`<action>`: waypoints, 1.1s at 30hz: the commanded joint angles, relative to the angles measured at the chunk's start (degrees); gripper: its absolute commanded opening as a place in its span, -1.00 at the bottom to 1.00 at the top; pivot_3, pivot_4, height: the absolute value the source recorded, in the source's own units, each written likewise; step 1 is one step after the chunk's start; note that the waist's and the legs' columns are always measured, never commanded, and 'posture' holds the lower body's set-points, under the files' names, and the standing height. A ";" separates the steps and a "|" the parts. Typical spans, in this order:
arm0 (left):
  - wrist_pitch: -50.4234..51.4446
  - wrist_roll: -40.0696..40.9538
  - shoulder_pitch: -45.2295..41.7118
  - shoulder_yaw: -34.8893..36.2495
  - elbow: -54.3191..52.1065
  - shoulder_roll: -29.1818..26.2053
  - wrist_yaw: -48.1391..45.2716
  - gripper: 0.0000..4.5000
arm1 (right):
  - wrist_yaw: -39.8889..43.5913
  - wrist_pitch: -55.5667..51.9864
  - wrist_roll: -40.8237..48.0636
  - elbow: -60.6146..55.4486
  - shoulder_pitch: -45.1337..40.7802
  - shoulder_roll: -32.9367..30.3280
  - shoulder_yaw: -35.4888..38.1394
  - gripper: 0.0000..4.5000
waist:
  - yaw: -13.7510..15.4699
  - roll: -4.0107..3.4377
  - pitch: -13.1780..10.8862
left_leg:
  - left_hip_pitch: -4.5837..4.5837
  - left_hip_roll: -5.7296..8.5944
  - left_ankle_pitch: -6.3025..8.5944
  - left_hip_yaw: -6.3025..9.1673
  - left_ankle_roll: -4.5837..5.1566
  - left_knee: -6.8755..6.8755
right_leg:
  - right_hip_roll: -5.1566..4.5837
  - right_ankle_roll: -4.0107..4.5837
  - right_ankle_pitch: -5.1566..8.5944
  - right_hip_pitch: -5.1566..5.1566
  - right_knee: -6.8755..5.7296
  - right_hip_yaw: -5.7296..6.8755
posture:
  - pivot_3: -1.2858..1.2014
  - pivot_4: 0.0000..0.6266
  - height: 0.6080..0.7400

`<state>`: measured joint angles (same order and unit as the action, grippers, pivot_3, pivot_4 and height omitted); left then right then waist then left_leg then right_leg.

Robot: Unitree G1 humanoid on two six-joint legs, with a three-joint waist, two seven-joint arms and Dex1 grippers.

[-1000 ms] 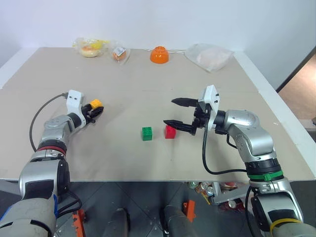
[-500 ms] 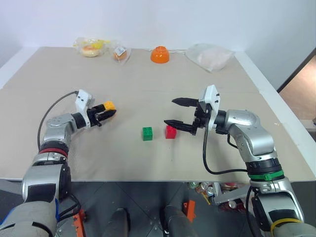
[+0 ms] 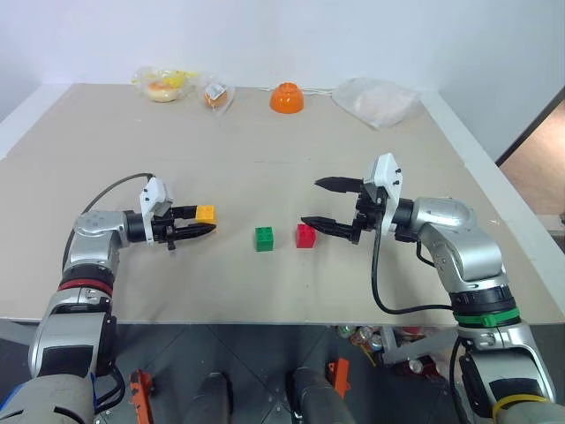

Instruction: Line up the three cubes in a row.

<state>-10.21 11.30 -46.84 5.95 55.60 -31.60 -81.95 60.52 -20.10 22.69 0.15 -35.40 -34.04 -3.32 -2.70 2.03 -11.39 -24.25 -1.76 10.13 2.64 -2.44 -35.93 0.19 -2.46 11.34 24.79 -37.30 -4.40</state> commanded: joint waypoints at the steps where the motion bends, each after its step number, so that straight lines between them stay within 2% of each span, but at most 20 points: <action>1: -0.43 1.48 -0.74 0.78 -0.87 -0.50 -1.39 -0.22 | 1.54 -1.24 2.37 -4.74 1.43 -2.70 2.93 0.97 | 0.03 0.00 0.00 | -0.02 0.00 0.00 0.00 0.00 0.00 | 0.00 0.00 0.00 0.01 0.00 0.00 | 0.03 -0.52 1.00; 6: 0.25 2.41 2.16 0.46 -4.07 1.26 -1.63 -0.22 | 2.46 -1.37 2.29 -5.62 3.83 -5.82 3.71 0.97 | 0.00 0.00 0.00 | -0.04 -0.01 0.00 0.00 0.00 0.00 | 0.01 0.00 0.00 0.05 -0.01 0.00 | 0.03 -0.52 1.00; 16: 3.01 3.91 9.07 -0.50 -11.93 4.68 0.47 -0.22 | 2.12 -2.20 3.22 -6.14 4.77 -6.37 4.18 0.97 | -0.05 0.00 0.00 | -0.02 -0.03 0.00 -0.02 0.00 -0.05 | 0.03 0.03 -0.03 0.08 -0.06 -0.02 | 0.03 -0.52 1.00; 22: 3.08 3.90 9.23 -0.65 -11.81 5.21 1.31 -0.22 | 4.89 -6.12 8.06 -9.68 5.49 -7.48 5.18 0.97 | -0.04 0.00 0.00 | -0.03 -0.02 0.00 -0.02 0.00 -0.11 | 0.02 0.02 -0.04 0.06 -0.06 -0.03 | 0.03 -0.52 1.00; 33: 2.22 2.82 8.50 -1.50 -9.68 4.59 0.69 -0.22 | 3.76 -5.12 6.49 -9.63 5.92 -6.95 4.43 0.97 | -0.04 0.00 0.00 | -0.03 -0.02 0.00 -0.02 0.00 -0.22 | 0.02 0.00 -0.05 0.02 -0.06 -0.03 | 0.03 -0.52 1.00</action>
<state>-7.37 14.11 -37.85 4.81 45.53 -26.13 -80.56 64.52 -26.05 28.98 -7.76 -29.60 -40.76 -0.01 -2.73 2.03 -11.39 -24.28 -1.77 10.13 2.62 -2.44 -36.15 0.22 -2.46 11.29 24.81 -37.36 -4.43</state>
